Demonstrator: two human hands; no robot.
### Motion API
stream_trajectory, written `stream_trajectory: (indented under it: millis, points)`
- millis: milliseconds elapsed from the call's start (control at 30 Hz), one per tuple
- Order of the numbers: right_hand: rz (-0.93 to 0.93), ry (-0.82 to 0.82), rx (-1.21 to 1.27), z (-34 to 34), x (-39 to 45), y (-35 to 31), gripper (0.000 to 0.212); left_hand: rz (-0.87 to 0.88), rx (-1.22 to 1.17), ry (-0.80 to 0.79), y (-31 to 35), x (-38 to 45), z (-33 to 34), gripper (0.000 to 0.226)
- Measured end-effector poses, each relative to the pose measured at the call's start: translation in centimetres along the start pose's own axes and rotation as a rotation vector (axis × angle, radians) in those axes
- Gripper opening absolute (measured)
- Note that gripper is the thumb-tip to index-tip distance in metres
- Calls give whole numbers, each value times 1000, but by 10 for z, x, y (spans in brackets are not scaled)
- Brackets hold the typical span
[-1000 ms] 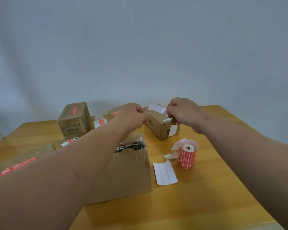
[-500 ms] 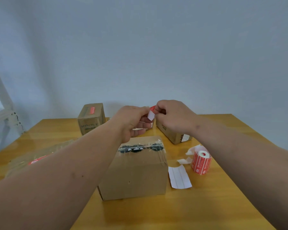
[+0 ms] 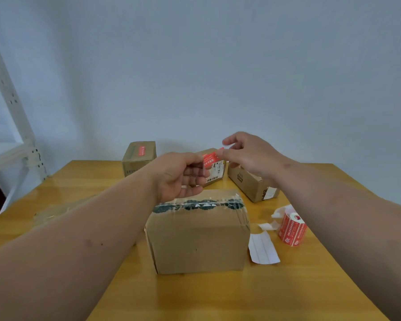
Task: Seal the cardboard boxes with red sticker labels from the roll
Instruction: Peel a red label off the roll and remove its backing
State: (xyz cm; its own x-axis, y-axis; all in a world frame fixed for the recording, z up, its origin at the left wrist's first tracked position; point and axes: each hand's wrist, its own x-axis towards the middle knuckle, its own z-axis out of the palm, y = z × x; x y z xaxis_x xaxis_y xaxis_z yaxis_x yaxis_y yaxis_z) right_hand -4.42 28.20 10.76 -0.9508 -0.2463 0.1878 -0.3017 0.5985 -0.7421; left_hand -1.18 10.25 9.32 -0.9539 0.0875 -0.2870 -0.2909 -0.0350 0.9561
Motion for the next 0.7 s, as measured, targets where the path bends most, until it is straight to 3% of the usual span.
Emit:
stream_trajectory:
  millis: [133, 333, 500, 700]
  points:
    - [-28, -33, 106, 5, 0, -2, 10, -32, 2, -48, -1, -2, -9, 28]
    - [-8, -61, 135, 8, -2, -6, 5, -59, -1, -74, -1, -2, -20, 52]
    - [18, -64, 212, 7, 0, -5, 7, 33, 70, 12, -2, -5, -17, 19]
    - [51, -28, 225, 7, -2, -3, 8, 64, 41, 13, -1, -5, -20, 21]
